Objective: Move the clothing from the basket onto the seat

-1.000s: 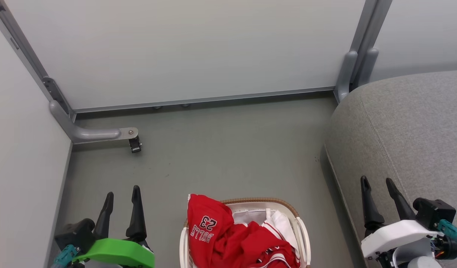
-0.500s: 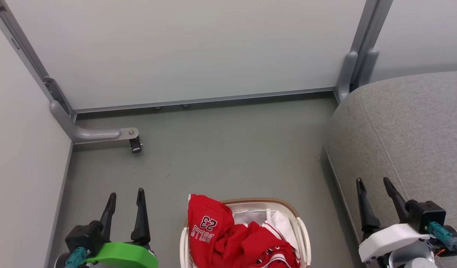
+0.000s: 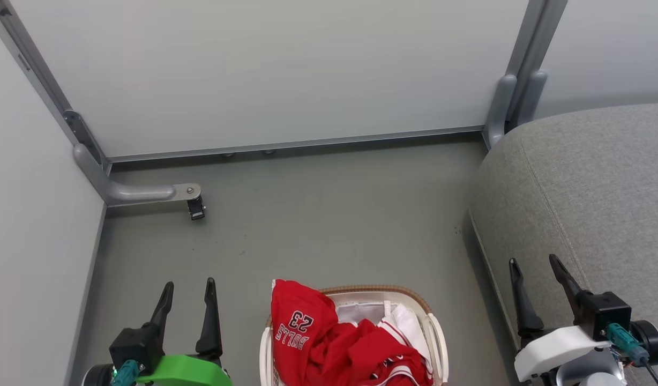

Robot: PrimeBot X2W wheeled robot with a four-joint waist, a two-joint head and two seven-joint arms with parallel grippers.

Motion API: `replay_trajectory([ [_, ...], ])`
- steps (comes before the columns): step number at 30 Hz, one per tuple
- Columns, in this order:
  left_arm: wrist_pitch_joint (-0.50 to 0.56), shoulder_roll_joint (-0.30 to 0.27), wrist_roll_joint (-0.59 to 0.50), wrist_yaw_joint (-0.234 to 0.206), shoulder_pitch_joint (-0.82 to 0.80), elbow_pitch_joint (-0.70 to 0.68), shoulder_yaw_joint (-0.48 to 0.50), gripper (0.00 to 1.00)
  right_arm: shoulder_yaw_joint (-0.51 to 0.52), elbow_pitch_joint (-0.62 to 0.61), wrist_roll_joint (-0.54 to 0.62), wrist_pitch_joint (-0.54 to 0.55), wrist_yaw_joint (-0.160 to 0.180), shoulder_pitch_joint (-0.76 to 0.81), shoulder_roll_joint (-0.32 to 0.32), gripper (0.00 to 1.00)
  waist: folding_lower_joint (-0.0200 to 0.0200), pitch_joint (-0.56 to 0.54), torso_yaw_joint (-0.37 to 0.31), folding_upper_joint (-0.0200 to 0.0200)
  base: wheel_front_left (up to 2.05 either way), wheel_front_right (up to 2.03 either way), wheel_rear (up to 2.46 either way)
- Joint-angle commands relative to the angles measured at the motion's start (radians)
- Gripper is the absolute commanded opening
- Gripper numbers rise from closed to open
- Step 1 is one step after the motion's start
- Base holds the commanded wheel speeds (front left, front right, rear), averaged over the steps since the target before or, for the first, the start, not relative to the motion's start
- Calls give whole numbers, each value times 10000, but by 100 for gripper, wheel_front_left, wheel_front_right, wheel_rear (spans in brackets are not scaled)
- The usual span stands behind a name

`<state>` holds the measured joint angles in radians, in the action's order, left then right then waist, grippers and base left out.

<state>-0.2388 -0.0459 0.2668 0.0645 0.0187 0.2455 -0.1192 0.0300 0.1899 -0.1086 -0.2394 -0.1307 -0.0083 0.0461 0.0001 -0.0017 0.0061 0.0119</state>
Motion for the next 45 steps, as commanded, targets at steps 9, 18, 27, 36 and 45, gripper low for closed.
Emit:
replay_trajectory([
  [9, -220, -75, -718, -3, 156, 110, -96, 100, -21, 13, 836, -221, 0, 165, 66, 100, -1, 6, -6, -116, 0, 0, 0],
  [18, -260, -76, -842, -43, 149, 164, -148, 100, -29, -37, 1010, -273, 1, 184, 68, 100, -1, 22, 4, -119, 0, 0, 0],
  [27, -260, -75, -856, -55, 123, 138, -133, 100, 2, -53, 926, -273, 1, 153, 68, 100, -1, 69, 1, -119, 0, 0, 0],
  [36, -260, -75, -943, 30, 21, 127, -181, 100, 74, -111, 909, -273, 1, 111, 68, 100, -1, 172, 1, -119, 0, 0, 0],
  [45, -260, -73, -1434, 223, -599, 224, -543, 100, 239, -407, 941, -272, 1, -252, 68, 100, -1, 855, 80, -119, 0, 0, 0],
])
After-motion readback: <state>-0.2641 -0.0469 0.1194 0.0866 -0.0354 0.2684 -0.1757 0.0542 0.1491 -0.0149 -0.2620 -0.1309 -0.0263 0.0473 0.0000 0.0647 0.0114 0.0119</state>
